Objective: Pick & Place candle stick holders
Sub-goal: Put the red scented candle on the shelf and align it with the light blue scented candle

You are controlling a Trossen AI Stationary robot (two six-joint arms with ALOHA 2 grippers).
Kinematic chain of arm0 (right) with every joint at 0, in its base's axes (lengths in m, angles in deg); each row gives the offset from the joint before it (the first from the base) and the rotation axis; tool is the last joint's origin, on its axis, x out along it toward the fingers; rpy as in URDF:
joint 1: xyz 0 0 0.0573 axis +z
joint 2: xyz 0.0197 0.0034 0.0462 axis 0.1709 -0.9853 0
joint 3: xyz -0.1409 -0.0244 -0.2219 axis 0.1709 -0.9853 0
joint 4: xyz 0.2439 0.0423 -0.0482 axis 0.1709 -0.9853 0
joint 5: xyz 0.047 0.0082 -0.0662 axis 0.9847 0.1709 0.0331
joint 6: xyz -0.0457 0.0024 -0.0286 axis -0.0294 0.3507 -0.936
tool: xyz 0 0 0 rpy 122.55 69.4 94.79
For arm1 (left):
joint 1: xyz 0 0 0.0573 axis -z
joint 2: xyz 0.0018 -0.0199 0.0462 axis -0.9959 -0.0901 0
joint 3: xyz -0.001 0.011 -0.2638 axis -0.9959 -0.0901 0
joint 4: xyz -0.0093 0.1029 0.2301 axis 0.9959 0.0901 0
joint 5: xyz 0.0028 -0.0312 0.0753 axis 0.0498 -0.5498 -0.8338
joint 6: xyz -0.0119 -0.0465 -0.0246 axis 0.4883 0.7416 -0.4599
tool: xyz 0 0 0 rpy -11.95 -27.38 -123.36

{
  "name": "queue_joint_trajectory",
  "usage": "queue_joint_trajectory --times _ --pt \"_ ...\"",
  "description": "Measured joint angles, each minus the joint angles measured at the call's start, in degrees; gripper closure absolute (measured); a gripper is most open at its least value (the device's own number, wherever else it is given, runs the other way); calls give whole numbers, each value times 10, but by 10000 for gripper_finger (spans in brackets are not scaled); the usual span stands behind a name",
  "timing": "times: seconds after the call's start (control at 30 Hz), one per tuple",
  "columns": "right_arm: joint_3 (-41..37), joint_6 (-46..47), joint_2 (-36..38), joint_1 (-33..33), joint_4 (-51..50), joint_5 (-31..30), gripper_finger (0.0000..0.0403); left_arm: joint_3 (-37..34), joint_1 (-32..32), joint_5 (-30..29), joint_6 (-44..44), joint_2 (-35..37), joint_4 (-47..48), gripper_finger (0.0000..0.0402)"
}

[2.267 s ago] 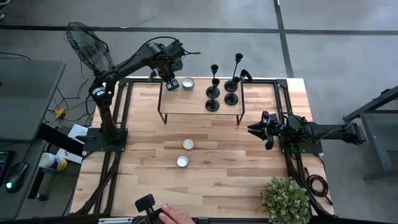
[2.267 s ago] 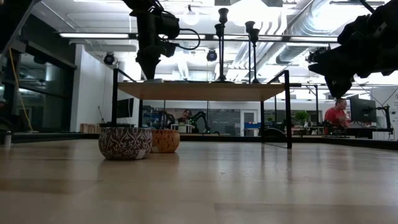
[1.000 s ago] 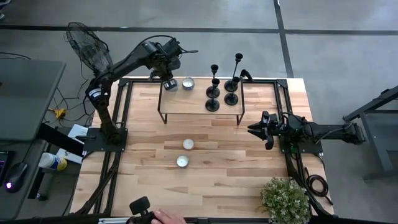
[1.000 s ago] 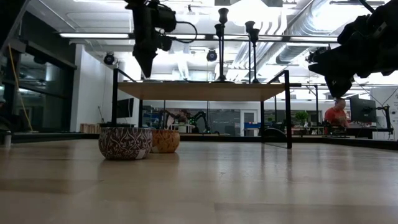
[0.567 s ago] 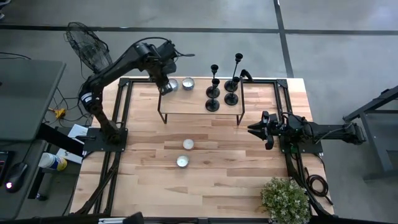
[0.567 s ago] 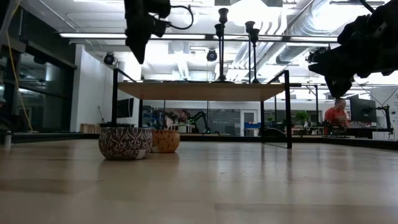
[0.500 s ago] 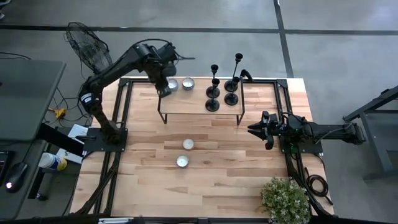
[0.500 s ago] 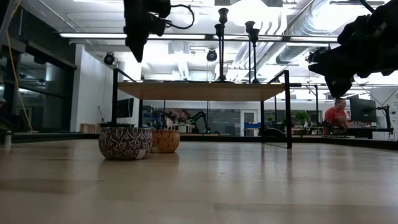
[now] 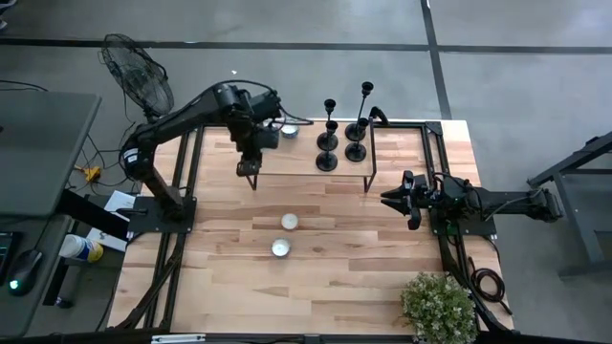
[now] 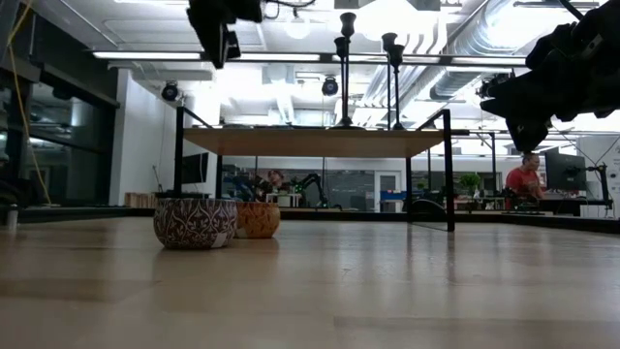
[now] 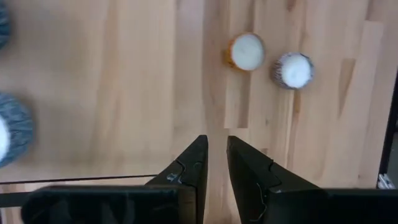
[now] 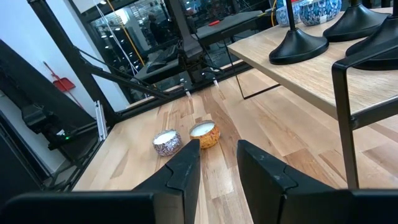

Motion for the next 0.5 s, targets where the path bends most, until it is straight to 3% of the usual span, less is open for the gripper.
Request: queue_joint_trajectory --times 0.13,0.3,0.5 --pt "0 0 0 0 0 0 304 -31 39 -13 47 25 0 344" --pt "0 0 0 0 0 0 304 -81 108 -42 172 73 -1 344" --pt "0 0 0 0 0 0 304 -131 210 -93 418 86 -16 344"
